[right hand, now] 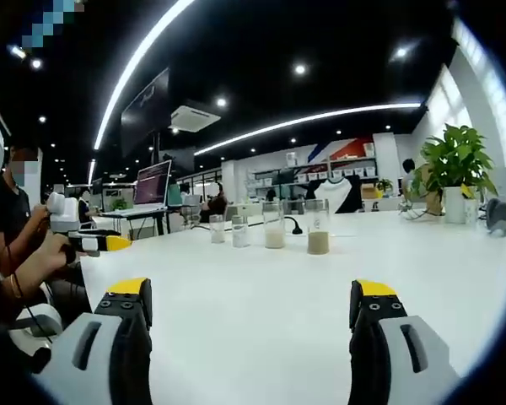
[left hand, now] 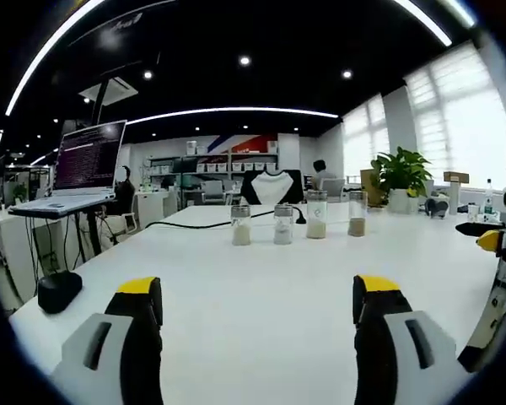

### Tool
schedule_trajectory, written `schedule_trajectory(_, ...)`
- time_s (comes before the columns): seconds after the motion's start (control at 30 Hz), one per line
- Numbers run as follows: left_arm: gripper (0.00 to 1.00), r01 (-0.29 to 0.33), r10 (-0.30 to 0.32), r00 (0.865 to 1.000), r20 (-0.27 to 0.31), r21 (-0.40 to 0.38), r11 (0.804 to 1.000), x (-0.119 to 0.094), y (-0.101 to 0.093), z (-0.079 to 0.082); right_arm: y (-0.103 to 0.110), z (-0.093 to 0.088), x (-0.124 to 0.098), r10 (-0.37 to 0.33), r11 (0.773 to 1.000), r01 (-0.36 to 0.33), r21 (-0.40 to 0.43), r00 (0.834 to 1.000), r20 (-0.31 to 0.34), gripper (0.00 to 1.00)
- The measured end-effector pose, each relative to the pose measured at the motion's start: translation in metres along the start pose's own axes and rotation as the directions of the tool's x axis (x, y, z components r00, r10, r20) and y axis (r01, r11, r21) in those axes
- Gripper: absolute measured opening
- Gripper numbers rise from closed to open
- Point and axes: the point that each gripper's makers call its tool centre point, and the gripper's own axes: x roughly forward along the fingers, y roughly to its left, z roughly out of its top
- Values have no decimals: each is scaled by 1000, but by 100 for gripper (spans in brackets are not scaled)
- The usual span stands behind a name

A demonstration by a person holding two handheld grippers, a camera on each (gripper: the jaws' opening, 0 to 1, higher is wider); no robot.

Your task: Rotate the seasoning bottle until the label or dispensing opening points toward the visible target arrow and the bottle remains upright within the marked orientation range

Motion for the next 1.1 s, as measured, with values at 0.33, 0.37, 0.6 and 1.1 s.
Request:
schedule_trajectory(0.33,99,-19,19,1000,2,11,1000,-3,7,4,3,0,1,12,1000,-12,-3,1000,-2,99)
schedule_trajectory(0.37,99,-19,19,1000,3,11,1000,-3,6,4,3,0,1,12,1000,-12,5,1000,2,99)
schedule_trajectory(0.6,98,-5,6,1000,-18,8,1000,-1,1,-3,4,-6,3,10,1000,-10,-2,1000,-13,99)
schedule_trajectory(1.1,97,-7,7,1000,-28,8,1000,3,-1,-5,1,-10,2,6,1000,-6,7,1000,-15,99)
